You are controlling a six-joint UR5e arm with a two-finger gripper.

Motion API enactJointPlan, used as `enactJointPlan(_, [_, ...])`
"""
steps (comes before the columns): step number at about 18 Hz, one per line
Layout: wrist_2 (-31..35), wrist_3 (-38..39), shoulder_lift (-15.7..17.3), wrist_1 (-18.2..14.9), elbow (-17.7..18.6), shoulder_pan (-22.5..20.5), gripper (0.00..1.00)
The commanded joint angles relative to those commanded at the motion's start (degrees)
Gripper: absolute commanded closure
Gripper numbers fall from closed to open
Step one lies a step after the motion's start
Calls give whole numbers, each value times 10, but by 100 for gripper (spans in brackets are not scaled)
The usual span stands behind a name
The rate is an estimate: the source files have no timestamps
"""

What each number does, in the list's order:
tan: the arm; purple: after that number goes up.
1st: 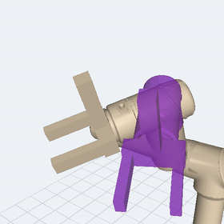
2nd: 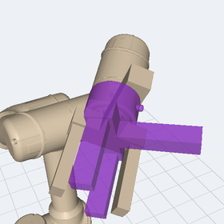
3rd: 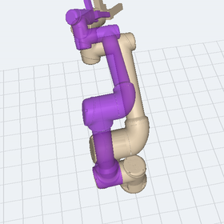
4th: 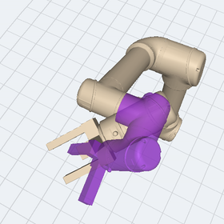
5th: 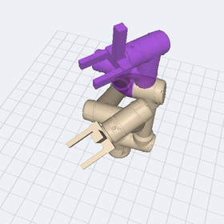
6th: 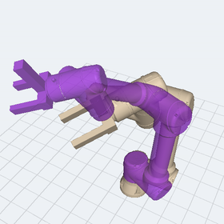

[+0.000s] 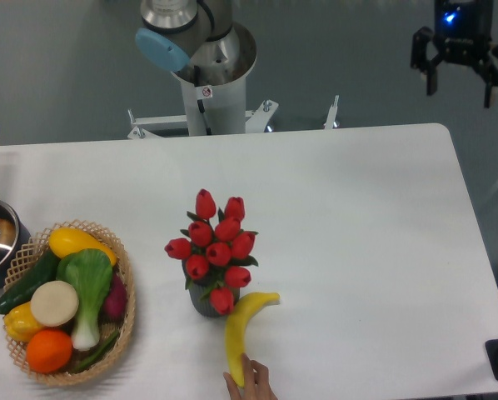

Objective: Insert the flowers into the vase

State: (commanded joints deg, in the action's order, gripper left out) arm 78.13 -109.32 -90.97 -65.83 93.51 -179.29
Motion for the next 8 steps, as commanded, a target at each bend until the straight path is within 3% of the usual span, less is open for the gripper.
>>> enactJointPlan(8, [-1,-6,6,0,10,4,0])
